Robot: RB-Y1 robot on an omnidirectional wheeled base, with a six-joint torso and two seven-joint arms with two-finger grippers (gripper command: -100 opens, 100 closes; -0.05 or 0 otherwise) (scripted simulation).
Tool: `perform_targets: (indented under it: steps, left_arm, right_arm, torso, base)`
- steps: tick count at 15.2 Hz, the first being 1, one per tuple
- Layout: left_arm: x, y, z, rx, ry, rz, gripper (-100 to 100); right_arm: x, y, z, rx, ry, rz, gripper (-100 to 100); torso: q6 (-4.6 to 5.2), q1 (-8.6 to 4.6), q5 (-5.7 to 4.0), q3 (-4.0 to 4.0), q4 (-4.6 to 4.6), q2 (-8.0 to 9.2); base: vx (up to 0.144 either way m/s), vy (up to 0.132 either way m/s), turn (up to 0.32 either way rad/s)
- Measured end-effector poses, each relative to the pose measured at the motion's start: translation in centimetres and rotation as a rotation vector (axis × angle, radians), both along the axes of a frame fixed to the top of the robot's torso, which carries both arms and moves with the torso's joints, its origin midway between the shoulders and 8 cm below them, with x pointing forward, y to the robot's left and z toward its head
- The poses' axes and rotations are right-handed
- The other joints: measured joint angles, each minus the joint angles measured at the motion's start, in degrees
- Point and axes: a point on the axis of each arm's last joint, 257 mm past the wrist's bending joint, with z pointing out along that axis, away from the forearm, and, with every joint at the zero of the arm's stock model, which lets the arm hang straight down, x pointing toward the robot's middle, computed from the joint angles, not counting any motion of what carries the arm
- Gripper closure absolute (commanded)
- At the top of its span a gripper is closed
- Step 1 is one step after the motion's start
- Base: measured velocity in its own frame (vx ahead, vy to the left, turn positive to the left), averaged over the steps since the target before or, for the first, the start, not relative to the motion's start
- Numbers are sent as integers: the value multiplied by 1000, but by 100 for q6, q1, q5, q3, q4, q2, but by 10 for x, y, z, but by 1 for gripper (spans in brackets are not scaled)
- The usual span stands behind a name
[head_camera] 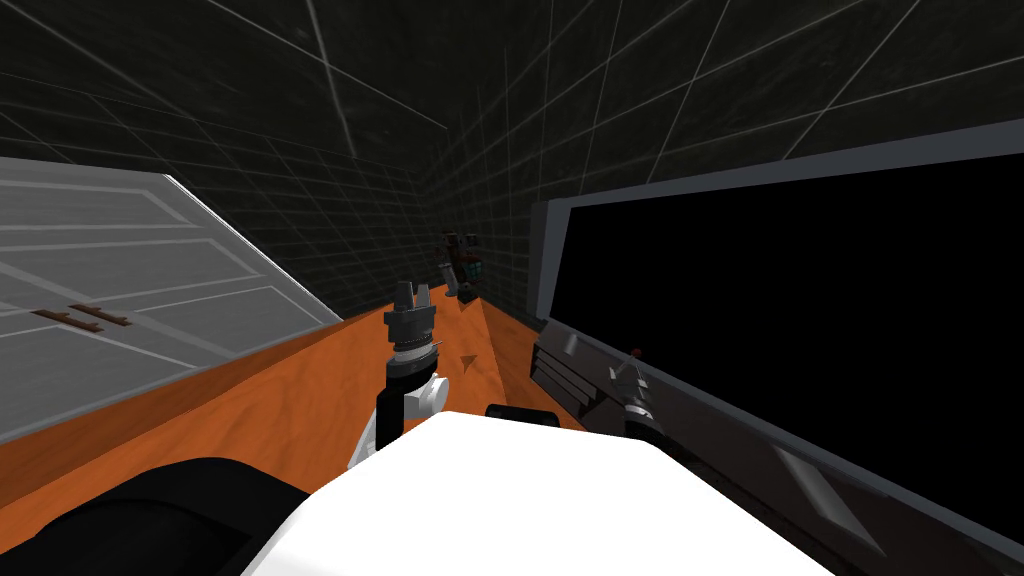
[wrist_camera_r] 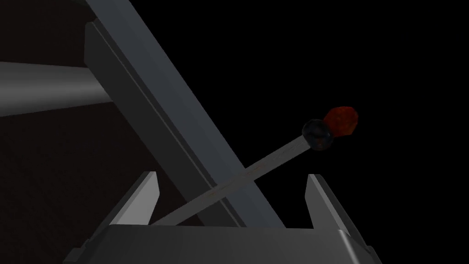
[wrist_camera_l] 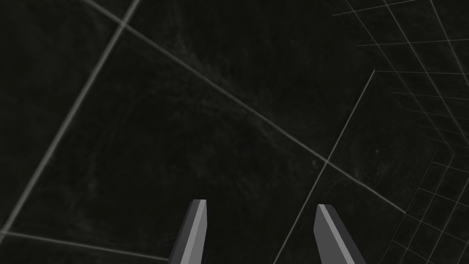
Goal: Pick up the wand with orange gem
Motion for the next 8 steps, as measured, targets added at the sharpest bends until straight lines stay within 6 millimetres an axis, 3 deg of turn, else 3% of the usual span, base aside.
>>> perform_targets:
  steps: [8]
  left_arm:
    - [0,0,0,0,0,0,0]
  right_arm:
    - [10,-15,5,-247,87,16,-100]
  torso:
    - [0,-1,0,-2,0,-3]
  base:
    - [-4,47,-13]
